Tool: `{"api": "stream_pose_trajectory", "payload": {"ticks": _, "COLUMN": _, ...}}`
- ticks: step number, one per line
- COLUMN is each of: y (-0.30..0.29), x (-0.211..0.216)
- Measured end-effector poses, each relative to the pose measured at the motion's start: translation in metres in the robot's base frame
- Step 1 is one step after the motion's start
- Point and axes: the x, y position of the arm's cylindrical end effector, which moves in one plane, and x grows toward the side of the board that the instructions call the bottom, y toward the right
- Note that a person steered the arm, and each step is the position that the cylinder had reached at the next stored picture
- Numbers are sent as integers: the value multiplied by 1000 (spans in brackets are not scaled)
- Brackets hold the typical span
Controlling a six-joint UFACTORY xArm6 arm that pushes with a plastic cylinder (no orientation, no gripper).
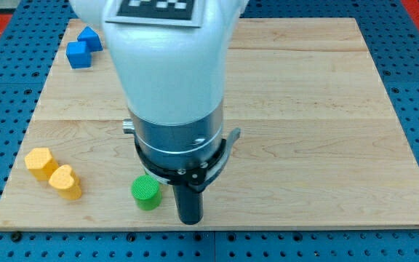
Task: Slide the green start closer to the blue cube
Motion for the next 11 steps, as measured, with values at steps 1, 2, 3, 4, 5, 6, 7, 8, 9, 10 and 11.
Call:
{"api": "stream_pose_trajectory", "payload": {"ticks": 1, "y": -64, "x": -12}}
{"api": "stream_pose_trajectory", "payload": {"ticks": 2, "y": -60, "x": -17}}
{"api": "stream_pose_trajectory", "payload": {"ticks": 3, "y": -24, "x": -44}}
{"api": "stream_pose_trajectory", "payload": {"ticks": 4, "y": -30, "x": -63}}
{"api": "stream_pose_trajectory", "payload": {"ticks": 5, "y": -48, "x": -59}}
{"api": "stream_pose_trajectory", "payload": {"ticks": 6, "y": -75, "x": -147}}
{"api": "stream_pose_trajectory", "payload": {"ticks": 7, "y": -103, "x": -214}}
{"api": "stream_pose_trajectory", "payload": {"ticks": 8, "y": -64, "x": -188}}
{"api": "stream_pose_trajectory", "payload": {"ticks": 9, "y": -66, "x": -163}}
{"api": "stream_pose_trajectory", "payload": {"ticks": 10, "y": -121, "x": -198}}
{"api": "stream_pose_trajectory", "payload": {"ticks": 11, "y": -147, "x": -170}}
